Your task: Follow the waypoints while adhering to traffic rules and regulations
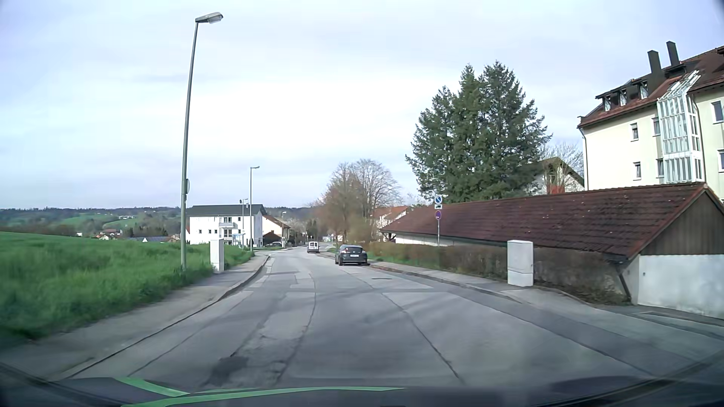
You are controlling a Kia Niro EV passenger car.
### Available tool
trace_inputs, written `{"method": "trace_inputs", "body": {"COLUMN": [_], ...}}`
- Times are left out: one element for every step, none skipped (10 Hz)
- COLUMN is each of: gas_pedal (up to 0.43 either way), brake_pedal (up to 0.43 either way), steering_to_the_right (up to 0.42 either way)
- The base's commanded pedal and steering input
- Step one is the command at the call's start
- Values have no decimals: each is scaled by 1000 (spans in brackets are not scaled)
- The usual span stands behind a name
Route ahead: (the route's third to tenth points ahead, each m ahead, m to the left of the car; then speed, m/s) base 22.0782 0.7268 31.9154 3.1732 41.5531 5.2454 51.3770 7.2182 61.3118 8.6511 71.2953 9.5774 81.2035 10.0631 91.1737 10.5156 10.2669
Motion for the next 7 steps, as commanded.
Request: {"method": "trace_inputs", "body": {"gas_pedal": [47,47,47,47,47,47,47], "brake_pedal": [0,0,0,0,0,0,0], "steering_to_the_right": [-58,-56,-55,-51,-49,-45,-43]}}
